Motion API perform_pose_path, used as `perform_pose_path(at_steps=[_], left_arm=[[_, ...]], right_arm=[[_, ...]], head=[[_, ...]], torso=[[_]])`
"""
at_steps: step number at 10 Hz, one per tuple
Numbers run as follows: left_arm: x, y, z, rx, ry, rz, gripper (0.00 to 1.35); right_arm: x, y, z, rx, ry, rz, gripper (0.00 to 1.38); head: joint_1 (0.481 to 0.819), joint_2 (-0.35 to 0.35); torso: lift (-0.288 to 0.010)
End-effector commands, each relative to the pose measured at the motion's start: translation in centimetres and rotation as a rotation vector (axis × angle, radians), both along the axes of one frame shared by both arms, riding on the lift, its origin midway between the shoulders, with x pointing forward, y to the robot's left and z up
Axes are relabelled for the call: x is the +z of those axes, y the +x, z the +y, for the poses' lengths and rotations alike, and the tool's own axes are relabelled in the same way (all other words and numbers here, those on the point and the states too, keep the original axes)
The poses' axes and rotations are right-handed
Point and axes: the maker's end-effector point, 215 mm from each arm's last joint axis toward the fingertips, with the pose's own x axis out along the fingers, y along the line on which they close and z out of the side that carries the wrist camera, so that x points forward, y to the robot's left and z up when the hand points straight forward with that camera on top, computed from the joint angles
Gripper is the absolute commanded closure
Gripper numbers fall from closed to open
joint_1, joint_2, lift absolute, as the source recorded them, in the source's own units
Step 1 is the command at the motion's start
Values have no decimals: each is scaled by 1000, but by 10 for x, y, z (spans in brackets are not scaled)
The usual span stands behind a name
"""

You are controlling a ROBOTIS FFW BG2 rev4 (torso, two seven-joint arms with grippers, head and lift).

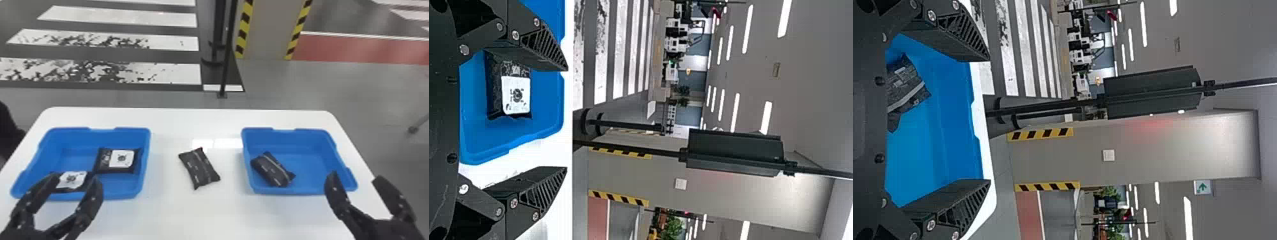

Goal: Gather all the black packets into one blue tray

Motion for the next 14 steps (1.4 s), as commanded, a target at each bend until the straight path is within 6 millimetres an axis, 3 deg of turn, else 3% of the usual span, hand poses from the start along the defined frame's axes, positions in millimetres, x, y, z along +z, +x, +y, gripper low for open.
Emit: perform_pose_path(at_steps=[1,5,8,14], left_arm=[[-1,0,-1,-1,-3,2,348],[-4,4,-7,-12,-9,5,348],[-26,14,-14,-49,-5,63,344],[-50,72,-18,-135,53,125,343]], right_arm=[[0,0,0,1,1,0,156],[0,1,1,6,1,-3,157],[-1,2,2,13,1,-4,157],[-3,3,6,21,21,-4,157]], head=[[695,-111],[695,-115],[695,-125],[695,-123]], torso=[[-110],[-110],[-110],[-110]])
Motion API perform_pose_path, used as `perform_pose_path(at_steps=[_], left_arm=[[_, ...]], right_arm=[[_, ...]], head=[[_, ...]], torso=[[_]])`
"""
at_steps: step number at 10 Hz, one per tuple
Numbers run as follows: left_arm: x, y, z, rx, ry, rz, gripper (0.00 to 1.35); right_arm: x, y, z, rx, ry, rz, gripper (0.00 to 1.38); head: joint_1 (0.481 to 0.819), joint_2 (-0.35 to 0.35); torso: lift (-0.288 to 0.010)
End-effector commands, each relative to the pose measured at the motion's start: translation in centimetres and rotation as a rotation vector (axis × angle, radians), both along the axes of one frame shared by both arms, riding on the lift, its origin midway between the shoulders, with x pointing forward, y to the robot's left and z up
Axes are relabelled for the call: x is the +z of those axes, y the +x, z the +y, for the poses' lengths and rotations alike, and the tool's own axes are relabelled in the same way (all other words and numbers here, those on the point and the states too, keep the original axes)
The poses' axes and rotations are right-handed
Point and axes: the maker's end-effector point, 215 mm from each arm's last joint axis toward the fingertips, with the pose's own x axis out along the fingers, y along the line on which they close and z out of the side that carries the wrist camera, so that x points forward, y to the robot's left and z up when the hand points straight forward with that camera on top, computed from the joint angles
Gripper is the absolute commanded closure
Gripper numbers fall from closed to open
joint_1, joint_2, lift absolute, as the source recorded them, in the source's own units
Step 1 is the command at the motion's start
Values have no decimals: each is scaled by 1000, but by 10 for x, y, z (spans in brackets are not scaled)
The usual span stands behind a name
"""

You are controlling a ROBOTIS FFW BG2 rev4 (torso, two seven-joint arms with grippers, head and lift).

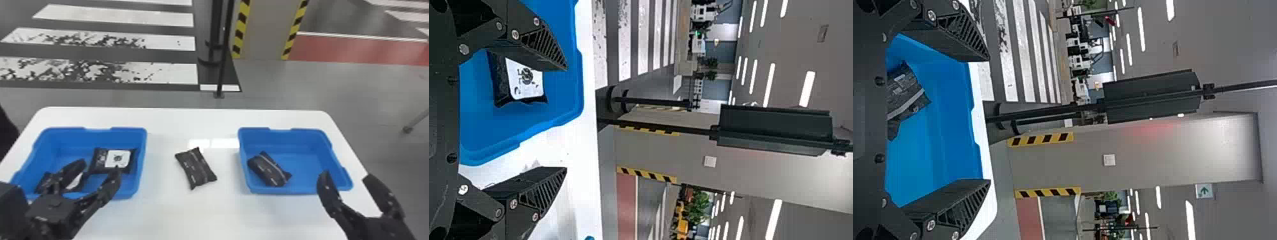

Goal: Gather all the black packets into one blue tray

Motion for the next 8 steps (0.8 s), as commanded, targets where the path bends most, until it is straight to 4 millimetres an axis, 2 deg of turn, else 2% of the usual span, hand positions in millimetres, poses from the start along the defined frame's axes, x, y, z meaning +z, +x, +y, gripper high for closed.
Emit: perform_pose_path(at_steps=[1,2,4,6,8], left_arm=[[-13,15,-3,-20,29,35,341],[-24,25,-11,-44,27,56,341],[-29,45,-40,-104,24,60,331],[-27,59,-87,-199,12,57,328],[-34,60,-143,-306,-28,91,326]], right_arm=[[0,0,1,2,5,0,157],[0,0,1,2,5,0,157],[-1,1,2,4,8,-1,157],[-1,1,2,6,10,-1,157],[-2,1,2,5,10,1,157]], head=[[695,-120],[695,-120],[695,-132],[695,-172],[695,-224]], torso=[[-110],[-110],[-110],[-110],[-110]])
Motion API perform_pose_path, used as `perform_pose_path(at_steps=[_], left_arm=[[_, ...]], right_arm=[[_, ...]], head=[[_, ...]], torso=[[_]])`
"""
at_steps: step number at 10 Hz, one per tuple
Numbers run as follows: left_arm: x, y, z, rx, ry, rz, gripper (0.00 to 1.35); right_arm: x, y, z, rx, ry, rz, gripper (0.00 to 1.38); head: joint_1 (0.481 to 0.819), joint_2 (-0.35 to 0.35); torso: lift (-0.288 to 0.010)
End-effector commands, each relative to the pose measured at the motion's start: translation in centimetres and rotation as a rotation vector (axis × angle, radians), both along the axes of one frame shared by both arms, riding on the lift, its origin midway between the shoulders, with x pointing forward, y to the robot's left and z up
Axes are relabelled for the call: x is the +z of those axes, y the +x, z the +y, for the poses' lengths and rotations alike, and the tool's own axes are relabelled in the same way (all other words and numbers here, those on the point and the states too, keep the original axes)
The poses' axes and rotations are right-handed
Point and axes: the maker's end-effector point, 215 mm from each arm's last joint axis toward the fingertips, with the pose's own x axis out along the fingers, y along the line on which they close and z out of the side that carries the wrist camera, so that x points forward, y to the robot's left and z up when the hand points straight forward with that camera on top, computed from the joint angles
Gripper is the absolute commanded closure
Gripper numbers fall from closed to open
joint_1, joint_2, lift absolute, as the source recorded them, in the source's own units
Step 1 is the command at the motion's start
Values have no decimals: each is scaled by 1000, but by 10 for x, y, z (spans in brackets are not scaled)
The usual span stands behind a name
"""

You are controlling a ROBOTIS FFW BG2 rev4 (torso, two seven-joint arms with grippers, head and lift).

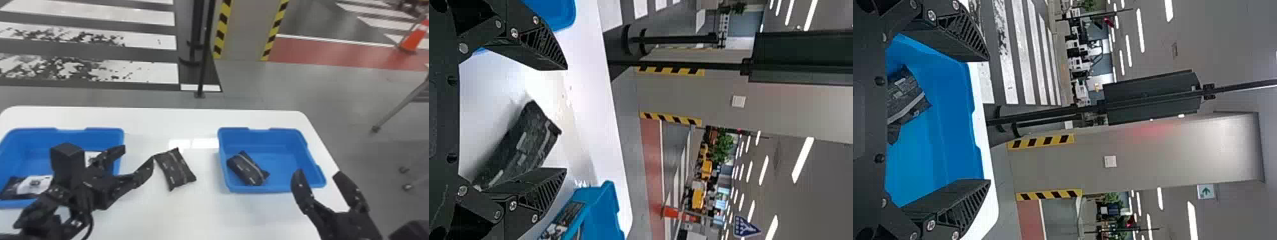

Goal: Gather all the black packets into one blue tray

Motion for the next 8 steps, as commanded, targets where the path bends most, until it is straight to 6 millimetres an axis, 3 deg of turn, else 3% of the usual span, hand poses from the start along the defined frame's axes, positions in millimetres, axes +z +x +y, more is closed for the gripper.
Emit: perform_pose_path(at_steps=[1,3,6,8], left_arm=[[-11,-2,-42,-86,-3,44,325],[-26,0,-70,-150,57,92,325],[-46,17,-68,-150,149,142,314],[-47,39,-73,-161,209,116,262]], right_arm=[[-1,0,0,1,0,2,157],[-4,0,1,1,13,5,157],[-5,0,2,0,20,7,157],[-6,1,2,2,23,6,157]], head=[[695,-261],[695,-315],[695,-348],[695,-340]], torso=[[-110],[-110],[-110],[-110]])
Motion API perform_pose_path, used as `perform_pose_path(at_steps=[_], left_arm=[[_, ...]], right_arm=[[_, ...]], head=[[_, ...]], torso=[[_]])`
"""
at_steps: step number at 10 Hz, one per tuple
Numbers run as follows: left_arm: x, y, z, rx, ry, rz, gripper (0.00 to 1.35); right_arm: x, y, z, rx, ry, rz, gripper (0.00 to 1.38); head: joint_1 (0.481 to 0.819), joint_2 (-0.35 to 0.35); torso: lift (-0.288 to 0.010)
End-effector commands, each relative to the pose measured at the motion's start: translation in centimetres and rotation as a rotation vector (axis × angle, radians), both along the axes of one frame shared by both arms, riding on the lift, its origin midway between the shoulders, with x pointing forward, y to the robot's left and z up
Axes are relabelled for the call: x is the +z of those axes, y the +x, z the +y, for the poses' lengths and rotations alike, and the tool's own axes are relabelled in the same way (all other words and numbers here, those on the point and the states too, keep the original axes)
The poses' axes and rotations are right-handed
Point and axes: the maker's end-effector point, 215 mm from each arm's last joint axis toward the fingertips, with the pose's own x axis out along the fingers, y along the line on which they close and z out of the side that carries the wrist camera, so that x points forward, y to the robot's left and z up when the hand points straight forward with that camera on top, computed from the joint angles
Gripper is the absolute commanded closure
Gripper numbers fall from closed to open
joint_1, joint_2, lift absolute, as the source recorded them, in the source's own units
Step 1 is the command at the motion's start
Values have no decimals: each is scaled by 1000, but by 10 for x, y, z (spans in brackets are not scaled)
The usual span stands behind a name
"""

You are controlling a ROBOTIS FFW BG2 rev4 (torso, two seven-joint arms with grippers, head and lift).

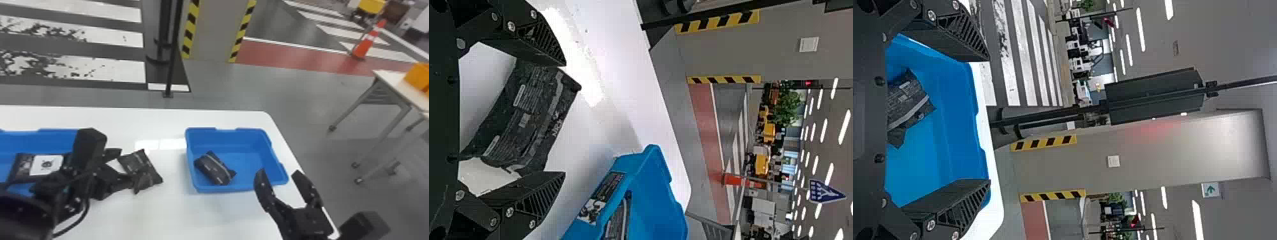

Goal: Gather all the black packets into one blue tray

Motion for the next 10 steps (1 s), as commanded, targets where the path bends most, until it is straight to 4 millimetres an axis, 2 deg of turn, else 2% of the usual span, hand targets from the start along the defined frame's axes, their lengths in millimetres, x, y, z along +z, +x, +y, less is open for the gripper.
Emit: perform_pose_path(at_steps=[1,4,8,9,10], left_arm=[[-3,9,-9,-26,35,-6,259],[-36,13,-5,-23,104,58,271],[-67,23,-2,-18,154,80,328],[-78,22,2,-11,160,106,394],[-79,22,1,-8,159,108,753]], right_arm=[[1,1,1,4,1,-3,157],[0,2,1,2,6,-3,157],[-5,1,2,4,23,4,157],[-5,1,2,4,23,4,157],[-4,2,2,5,25,1,157]], head=[[695,-337],[695,-336],[695,-331],[695,-330],[695,-328]], torso=[[-110],[-110],[-110],[-110],[-110]])
